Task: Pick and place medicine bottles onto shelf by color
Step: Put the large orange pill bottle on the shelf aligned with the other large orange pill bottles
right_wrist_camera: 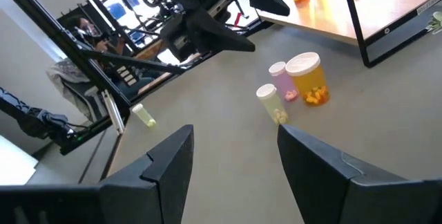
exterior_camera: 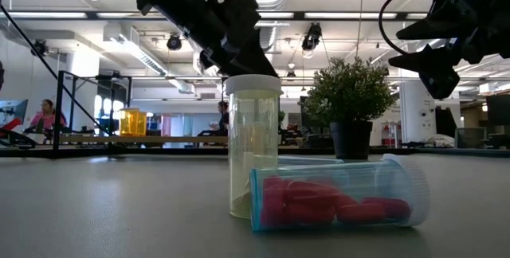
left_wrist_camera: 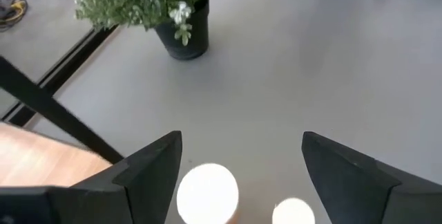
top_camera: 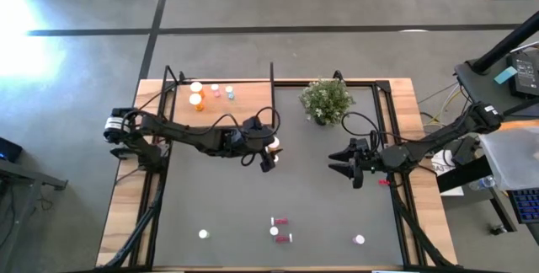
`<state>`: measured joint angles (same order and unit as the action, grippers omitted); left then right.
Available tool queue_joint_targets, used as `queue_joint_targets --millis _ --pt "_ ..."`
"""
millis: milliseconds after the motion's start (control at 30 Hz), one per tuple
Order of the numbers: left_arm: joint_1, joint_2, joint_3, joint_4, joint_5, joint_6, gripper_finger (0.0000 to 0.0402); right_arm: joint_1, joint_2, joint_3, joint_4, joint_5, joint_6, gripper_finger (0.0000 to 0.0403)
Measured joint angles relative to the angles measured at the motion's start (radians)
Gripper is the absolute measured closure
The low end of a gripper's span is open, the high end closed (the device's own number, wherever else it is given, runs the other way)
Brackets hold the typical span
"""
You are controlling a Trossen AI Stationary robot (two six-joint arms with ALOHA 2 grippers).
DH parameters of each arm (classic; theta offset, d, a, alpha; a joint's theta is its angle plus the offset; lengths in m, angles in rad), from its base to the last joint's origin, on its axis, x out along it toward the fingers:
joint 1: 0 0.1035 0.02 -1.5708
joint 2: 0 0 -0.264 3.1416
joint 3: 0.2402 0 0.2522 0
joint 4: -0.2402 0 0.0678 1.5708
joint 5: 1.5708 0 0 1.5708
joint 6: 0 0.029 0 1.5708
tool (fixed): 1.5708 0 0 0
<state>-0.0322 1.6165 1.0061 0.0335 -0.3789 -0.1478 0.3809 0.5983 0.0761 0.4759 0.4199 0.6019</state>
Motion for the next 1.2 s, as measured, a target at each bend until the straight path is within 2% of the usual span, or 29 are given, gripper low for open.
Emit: queue_joint_targets --millis 333,567,800,1200 --pt "0.007 0.000 -0.027 -0.015 -0.030 0.002 0.0118 0.000 0.000 0.000 0.000 0.000 0.000 0.0202" --pt "0.043 0.000 -0.083 0.064 -0.047 -0.083 0.0117 0.000 0.000 0.000 0.000 0.000 0.000 0.0202" --pt "0.063 0.001 -0.084 0.096 -0.047 -0.081 0.0072 0.000 0.000 0.000 0.000 0.000 0.000 0.0202" --pt "0.064 0.126 -0.067 0.124 -0.046 -0.080 0.0061 0.000 0.000 0.000 0.000 0.000 0.000 0.0202"
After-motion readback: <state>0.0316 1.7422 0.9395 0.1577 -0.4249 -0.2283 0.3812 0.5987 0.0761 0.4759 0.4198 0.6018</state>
